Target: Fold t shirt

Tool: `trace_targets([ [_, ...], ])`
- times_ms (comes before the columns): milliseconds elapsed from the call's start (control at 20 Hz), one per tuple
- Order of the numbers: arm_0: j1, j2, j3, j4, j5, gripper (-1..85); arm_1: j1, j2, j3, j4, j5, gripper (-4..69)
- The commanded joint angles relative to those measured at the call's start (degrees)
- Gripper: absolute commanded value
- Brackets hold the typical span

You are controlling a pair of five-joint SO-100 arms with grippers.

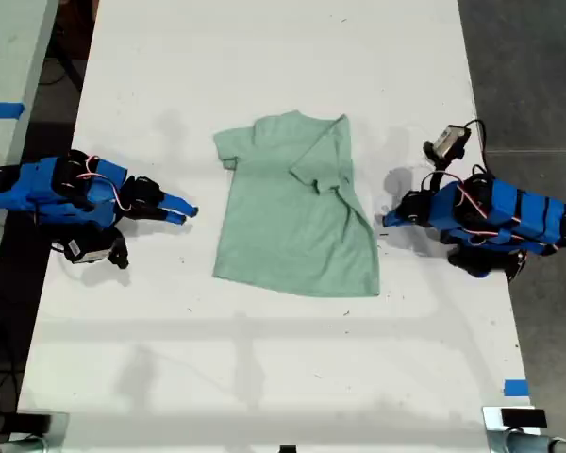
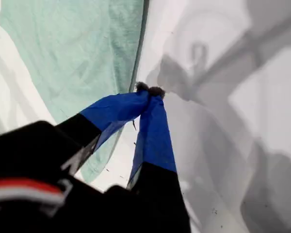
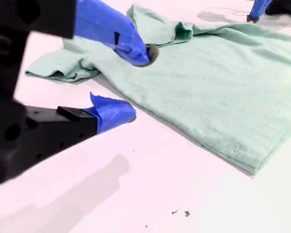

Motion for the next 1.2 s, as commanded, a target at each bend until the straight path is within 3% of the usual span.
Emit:
trace_targets([
  [0, -0.18, 0.35, -0.18, 0.0, 0.18, 15.1, 0.0, 0.44, 2.72, -1.41, -0.18, -0.5],
  [1150, -0.18, 0.35, -0.18, 0.0, 0.18, 15.1, 0.09, 0.44, 3.08, -2.29, -0.7, -1.0],
])
